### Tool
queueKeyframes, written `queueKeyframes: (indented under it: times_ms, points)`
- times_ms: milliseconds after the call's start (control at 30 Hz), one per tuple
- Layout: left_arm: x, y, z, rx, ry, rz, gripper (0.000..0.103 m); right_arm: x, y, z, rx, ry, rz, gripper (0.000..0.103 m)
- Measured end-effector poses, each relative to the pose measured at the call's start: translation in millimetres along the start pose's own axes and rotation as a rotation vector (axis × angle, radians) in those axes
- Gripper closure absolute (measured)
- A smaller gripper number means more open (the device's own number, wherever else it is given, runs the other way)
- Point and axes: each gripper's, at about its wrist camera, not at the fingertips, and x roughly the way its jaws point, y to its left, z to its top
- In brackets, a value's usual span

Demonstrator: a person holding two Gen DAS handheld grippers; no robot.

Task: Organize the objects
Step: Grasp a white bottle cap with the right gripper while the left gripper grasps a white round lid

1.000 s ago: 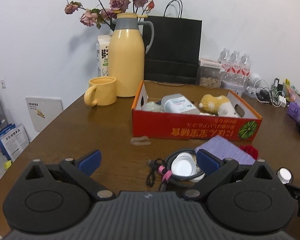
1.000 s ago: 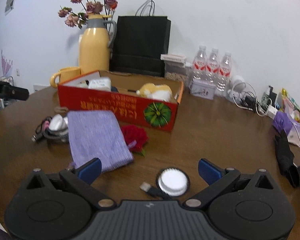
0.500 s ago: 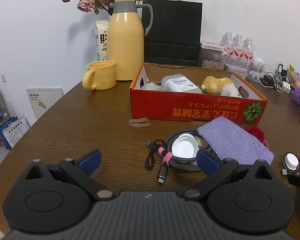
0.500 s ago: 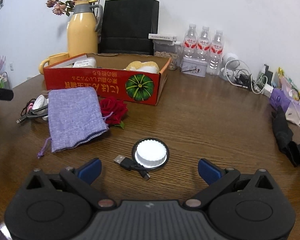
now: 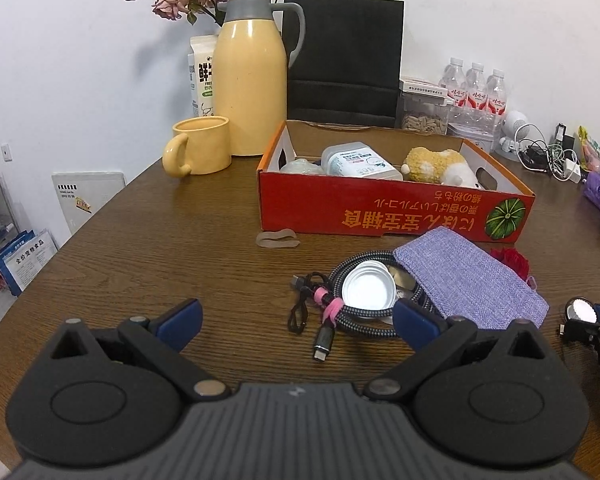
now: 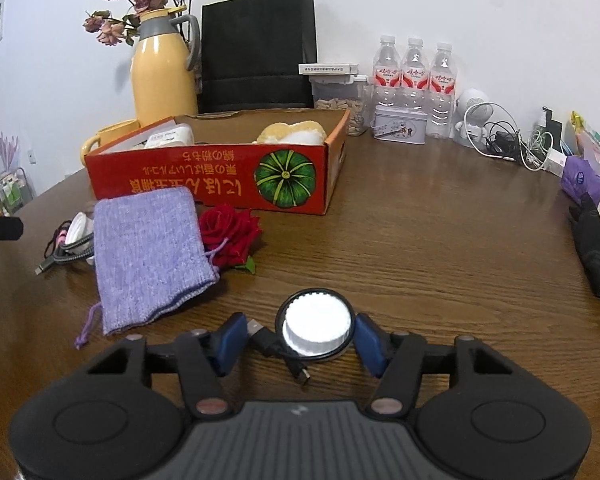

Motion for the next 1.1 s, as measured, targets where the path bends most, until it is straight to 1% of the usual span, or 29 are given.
queueKeyframes:
  times_ms: [133,267,300,333,400,433,467,500,533,567,600,733,833,933,1100]
  points:
    - [0.2,0.8,-0.5,-0.004,0.003,0.002,0.000,-2.0,-3.5,1.4,0.015,-0.015,-0.003,0.045]
    - [0.7,1.2,-1.2,-0.008,0.007,0.001,0.000,1.3,-3.4,2.9,0.008,-0.007,-0.006,0.045]
    - [1.3,1.4,-1.1,-0.007,0.008,0.000,0.000,2.6,-2.1,3.0,0.002,-0.004,-0.009,0.047]
    - [1.2,1.4,-1.2,-0.007,0.008,0.000,0.000,2.4,-1.1,3.2,-0.001,-0.007,-0.013,0.051]
    - [1.3,1.6,-1.3,-0.009,0.008,0.000,0.000,-1.2,1.7,4.0,-0.008,-0.017,-0.023,0.064]
    - [1.4,1.8,-1.4,-0.011,0.008,0.001,0.000,-3.8,2.9,4.2,-0.013,-0.025,-0.023,0.065]
    - [1.8,2.5,-1.6,-0.013,0.009,0.002,0.000,-6.4,3.7,4.3,-0.016,-0.032,-0.023,0.069]
    - [2.4,2.9,-1.8,-0.015,0.011,0.003,0.000,-8.6,4.2,4.5,-0.020,-0.035,-0.020,0.076]
    - [2.7,3.8,-2.1,-0.017,0.012,0.003,0.000,-10.2,4.3,4.6,-0.021,-0.038,-0.015,0.081]
    - [3.0,4.0,-2.5,-0.019,0.014,0.003,0.000,-10.7,4.1,5.2,-0.019,-0.035,-0.008,0.095]
    - [3.1,4.3,-3.0,-0.020,0.014,0.002,0.000,-11.0,4.2,5.2,-0.019,-0.033,-0.003,0.099]
    - [3.0,5.0,-3.5,-0.021,0.014,0.001,0.000,-14.3,3.7,4.6,-0.014,-0.053,0.004,0.101]
    - [3.2,4.5,-4.1,-0.020,0.013,-0.004,0.000,-19.3,6.0,6.5,-0.003,-0.079,0.029,0.102]
    - [3.5,2.8,-5.6,-0.012,0.008,-0.027,0.000,-24.0,12.3,8.6,-0.004,-0.102,0.060,0.102]
    - [10.0,-8.2,-4.8,0.035,-0.011,-0.075,0.000,-29.3,25.0,14.4,-0.026,-0.130,0.083,0.102]
